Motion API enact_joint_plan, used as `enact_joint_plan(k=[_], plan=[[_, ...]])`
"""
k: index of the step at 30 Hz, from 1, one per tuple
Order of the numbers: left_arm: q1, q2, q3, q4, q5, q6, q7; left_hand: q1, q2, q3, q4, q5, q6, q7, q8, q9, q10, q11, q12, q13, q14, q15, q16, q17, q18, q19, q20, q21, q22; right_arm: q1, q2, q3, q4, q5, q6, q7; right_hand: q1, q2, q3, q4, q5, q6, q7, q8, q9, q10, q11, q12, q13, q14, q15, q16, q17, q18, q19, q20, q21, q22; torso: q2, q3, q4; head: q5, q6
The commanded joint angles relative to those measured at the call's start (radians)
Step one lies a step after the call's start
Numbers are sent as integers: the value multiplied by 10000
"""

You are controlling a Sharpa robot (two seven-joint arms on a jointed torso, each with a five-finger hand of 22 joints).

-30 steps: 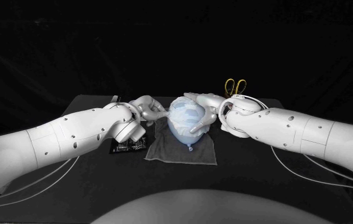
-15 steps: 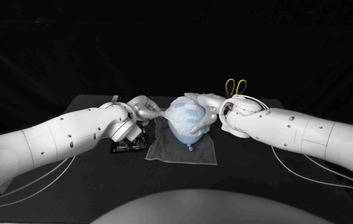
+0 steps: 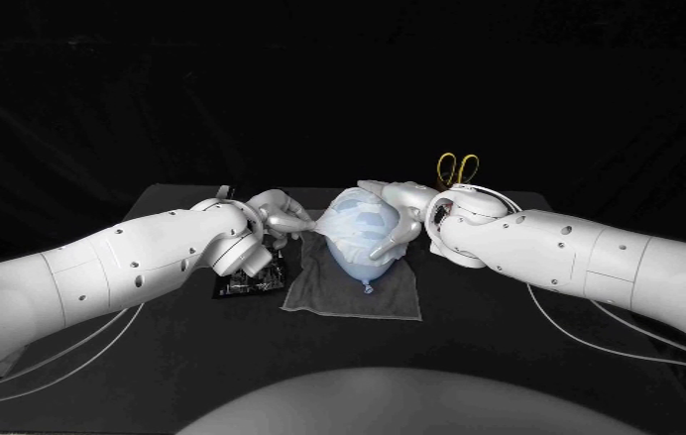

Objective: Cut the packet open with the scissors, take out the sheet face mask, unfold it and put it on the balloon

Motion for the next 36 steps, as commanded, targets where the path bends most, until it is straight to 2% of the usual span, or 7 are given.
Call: enact_joint_plan(k=[1,15,18,22,23,28,36], plan=[[3,25,-24,-37,-105,349,-346,-276,-25,-270,-112,-67,-493,242,-451,-248,-621,189,-413,-515,94,193,-111,-171,-62,-271,145,-232,-328,-23,-11,-19,9,-142,163,-66,77,10,64,5,8,-38,67,39,8,-35,45,-3,-15,-52,-26,-15,-9,67,69,2,39,-9,3,-3,-3,-17,0],[-246,24,-121,40,-1107,-861,-351,-257,-106,-1468,141,-67,-1943,504,-1427,-776,-1117,450,-575,-826,41,444,-105,-109,38,-463,429,-635,-873,-23,-20,-20,22,-136,157,-70,88,9,76,5,9,-40,58,40,10,-40,34,-3,-15,-70,-13,-21,-19,67,75,2,37,-11,-1,-13,9,-29,0],[-268,-12,-124,81,-444,-765,130,-97,35,-1769,202,-60,-465,352,-583,-471,-1081,338,-495,-865,-91,373,-253,-491,45,-417,407,-659,-882,-23,-18,-20,25,-135,155,-69,88,9,76,5,9,-40,58,40,10,-40,34,-3,-15,-70,-13,-21,-19,67,75,2,37,-11,4,-13,6,-23,0],[-295,-78,-148,214,1027,-646,1185,534,237,-1616,-126,-56,-228,126,-516,-503,-1301,150,-734,-1062,-625,208,-748,-1558,241,-1212,273,-1296,-1986,-23,-18,-20,27,-135,155,-67,88,9,76,5,9,-40,58,40,10,-40,34,-3,-15,-70,-13,-21,-19,67,75,2,37,-11,2,-6,6,3,0],[-321,-109,-155,288,1360,-674,1551,635,140,-1639,-230,-64,-309,87,-617,-572,-1432,127,-884,-1169,-1111,204,-1147,-2363,392,-1920,264,-1829,-2890,-23,-19,-20,28,-134,153,-67,94,4,94,5,9,-36,59,43,14,-42,27,-3,-15,-73,-11,-23,-20,66,82,2,38,-11,0,-3,7,-4,0],[-432,-165,-168,543,1755,-1027,2463,642,-287,-2115,-397,-69,-17,28,-638,-652,-1440,102,-942,-1301,-2197,205,-2040,-3849,388,-2304,272,-2195,-3079,-23,-20,-20,26,-128,150,-61,94,4,94,5,9,-36,59,43,14,-42,26,-3,-15,-73,-11,-23,-21,66,82,2,38,-11,-8,-5,4,7,0],[-649,-44,-205,646,1492,-1556,2628,566,-271,-2740,-194,-66,319,-98,-708,-749,-995,-22,-634,-1311,-1109,77,-1161,-2279,366,-1790,183,-2106,-2941,-26,-8,-20,19,-117,159,-57,100,10,117,5,10,-31,67,46,18,-40,21,-2,-15,-74,-11,-24,-21,66,85,1,38,-13,3,-1,-7,7,0]])
